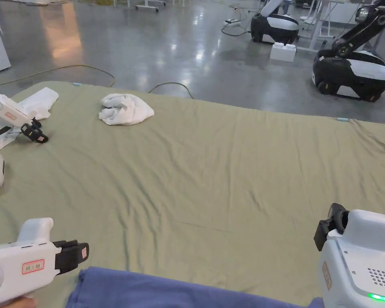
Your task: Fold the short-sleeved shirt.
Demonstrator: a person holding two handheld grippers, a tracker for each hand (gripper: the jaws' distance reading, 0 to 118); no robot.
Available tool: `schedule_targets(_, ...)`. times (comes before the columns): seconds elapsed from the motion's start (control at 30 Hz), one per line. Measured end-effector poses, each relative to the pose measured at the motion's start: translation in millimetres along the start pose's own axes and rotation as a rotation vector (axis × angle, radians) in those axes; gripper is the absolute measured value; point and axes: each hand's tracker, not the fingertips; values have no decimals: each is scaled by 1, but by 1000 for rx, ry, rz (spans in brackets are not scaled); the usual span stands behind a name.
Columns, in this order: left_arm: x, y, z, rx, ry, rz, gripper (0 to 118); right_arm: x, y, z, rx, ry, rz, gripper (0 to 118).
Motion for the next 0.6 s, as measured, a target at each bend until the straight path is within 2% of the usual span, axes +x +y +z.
schedule_targets(0.07, -24, -9, -13, -90, -69, 87, 53, 1, -5, -1, -32, 17, -18, 0)
schedule_targets(0.1, -34, -14, -19, -121, -92, 136, 61, 0, -7, -2, -42, 16, -19, 0)
schedule_targets(0.2, -61, -26, -36, -177, -186, 246, 72, -1, -11, -2, -65, 23, -15, 0)
schedule_targets(0.37, -77, -35, -48, -259, -246, 275, 74, -2, -15, -2, -89, 24, -7, 0)
schedule_targets(0.47, -90, -38, -48, -227, -351, 332, 74, -2, -15, -1, -98, 25, -3, 0)
schedule_targets(0.6, -83, -52, -53, -306, -574, 511, 72, -4, -18, -1, -108, 29, -6, 0)
